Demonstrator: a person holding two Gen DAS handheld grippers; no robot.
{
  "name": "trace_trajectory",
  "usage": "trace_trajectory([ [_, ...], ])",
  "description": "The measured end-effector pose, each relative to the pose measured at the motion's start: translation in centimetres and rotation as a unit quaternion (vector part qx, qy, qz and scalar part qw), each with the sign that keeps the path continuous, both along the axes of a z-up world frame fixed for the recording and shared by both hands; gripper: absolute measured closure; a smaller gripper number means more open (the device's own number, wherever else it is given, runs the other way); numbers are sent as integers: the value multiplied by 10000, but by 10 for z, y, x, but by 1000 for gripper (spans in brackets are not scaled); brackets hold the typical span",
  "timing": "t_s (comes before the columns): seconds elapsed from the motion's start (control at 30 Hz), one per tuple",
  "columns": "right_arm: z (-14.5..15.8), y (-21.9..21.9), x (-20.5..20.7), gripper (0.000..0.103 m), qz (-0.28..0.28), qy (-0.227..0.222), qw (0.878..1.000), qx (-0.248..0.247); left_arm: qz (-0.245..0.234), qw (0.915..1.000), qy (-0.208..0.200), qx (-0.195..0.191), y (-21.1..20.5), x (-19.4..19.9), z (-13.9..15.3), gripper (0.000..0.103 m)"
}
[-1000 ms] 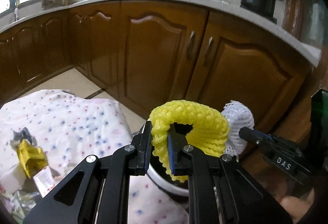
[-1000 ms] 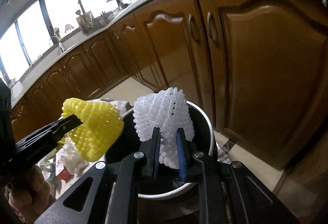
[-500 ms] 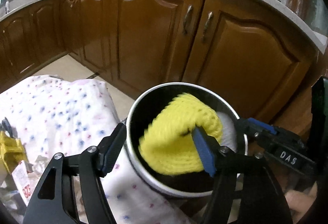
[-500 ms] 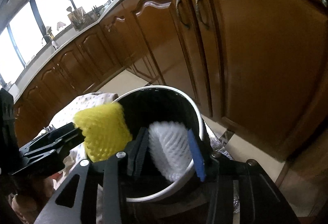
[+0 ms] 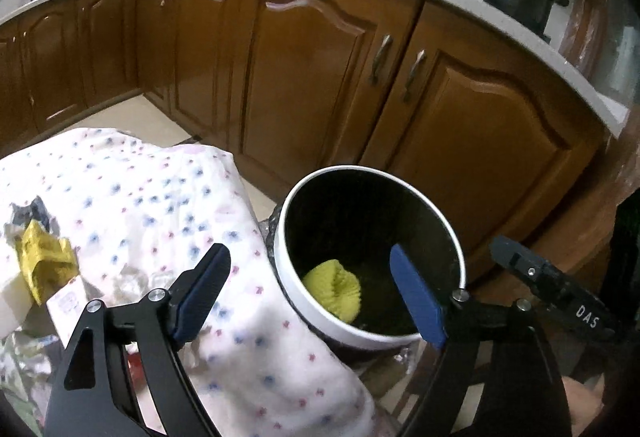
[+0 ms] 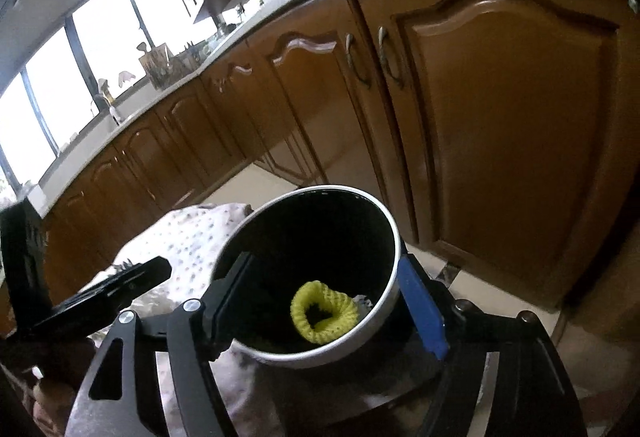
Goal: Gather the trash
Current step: 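Carry both foam nets over the bin and open both tools to drop them, then grasp the crumpled tissue with the left tool while the right tool grasps another tissue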
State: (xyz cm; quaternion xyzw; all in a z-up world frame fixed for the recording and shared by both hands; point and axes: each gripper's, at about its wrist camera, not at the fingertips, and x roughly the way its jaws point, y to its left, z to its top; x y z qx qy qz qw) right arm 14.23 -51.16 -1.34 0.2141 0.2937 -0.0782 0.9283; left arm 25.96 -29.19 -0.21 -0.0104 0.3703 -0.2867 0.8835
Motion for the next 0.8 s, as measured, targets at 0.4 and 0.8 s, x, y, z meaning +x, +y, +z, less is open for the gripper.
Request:
trace_trajectory([
  [0.4, 17, 62, -21, 24, 476, -301, 9984, 18, 560, 9982, -82, -221, 94, -50, 3, 19],
  [0.8, 11, 119, -14, 24, 1087, -308, 9935, 132, 1240, 9916, -228, -293, 191, -83, 10, 19],
])
